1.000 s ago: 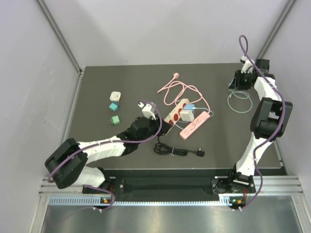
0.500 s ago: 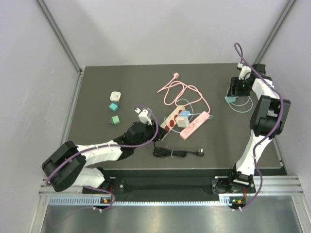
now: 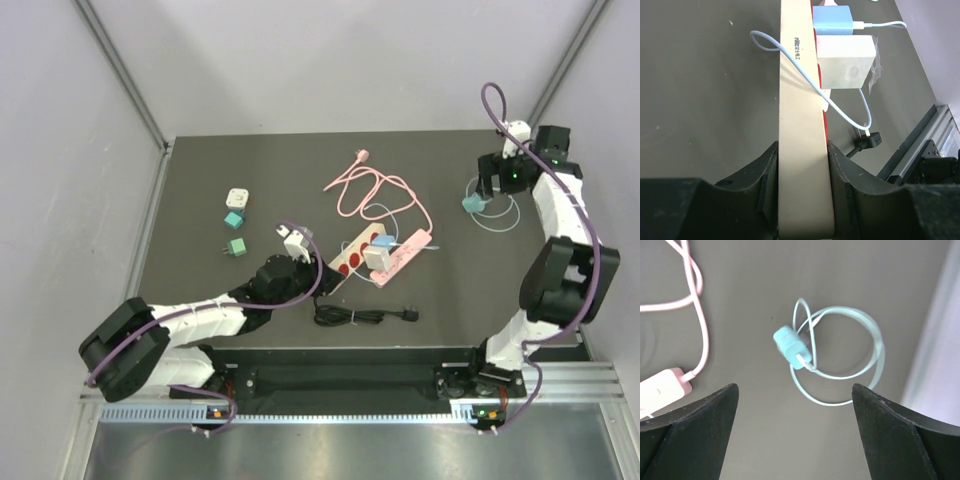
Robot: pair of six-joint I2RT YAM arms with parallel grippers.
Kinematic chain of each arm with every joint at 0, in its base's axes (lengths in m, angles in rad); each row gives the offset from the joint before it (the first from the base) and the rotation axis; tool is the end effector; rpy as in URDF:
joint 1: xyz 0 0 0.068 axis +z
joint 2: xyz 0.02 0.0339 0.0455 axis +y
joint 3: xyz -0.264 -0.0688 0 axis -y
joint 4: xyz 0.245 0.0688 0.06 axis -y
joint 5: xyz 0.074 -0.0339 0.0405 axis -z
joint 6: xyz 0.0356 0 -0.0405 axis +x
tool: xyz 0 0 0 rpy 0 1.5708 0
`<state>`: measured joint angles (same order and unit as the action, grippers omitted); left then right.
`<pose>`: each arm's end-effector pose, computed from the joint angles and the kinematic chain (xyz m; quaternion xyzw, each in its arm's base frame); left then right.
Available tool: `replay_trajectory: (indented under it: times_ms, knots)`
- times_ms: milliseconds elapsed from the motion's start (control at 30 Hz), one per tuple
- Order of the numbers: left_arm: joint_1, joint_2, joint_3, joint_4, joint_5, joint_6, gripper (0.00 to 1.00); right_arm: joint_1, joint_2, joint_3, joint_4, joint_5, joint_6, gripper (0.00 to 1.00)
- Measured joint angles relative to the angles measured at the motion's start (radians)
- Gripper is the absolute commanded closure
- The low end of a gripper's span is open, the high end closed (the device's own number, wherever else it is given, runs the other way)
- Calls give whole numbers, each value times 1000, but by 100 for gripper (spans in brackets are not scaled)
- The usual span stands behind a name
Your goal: Pull the plug off the socket
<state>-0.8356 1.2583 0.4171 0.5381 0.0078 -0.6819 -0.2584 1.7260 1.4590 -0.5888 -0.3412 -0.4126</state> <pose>0.1685 -0.1867 0.1894 0.0642 0.8032 -0.4098 0.4276 0.3738 -0.0865 0.2864 -0.1303 0.9159 0.0366 0.3780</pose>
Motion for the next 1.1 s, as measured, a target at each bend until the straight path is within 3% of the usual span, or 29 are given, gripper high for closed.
replay_trajectory:
  times_ms: [133, 267, 367, 500, 733, 1100]
  knots:
    - [0, -5, -2, 0, 15, 9, 100, 3, -150, -35, 29, -23, -67, 4]
    - [0, -18, -3, 0, 31, 24, 100, 33, -294, -165, -6, -181, -217, 5]
    - [0, -20, -6, 2, 39, 27, 100, 133, -359, -270, -91, -320, -349, 7]
    - [0, -20, -17, 2, 48, 28, 100, 290, -396, -354, -176, -455, -394, 11]
    - [0, -21, -21, 2, 24, -5, 100, 441, -429, -355, -190, -533, -294, 22]
    - [1, -11, -21, 10, 1, -193, 100, 595, -427, -458, -76, -412, 16, 23]
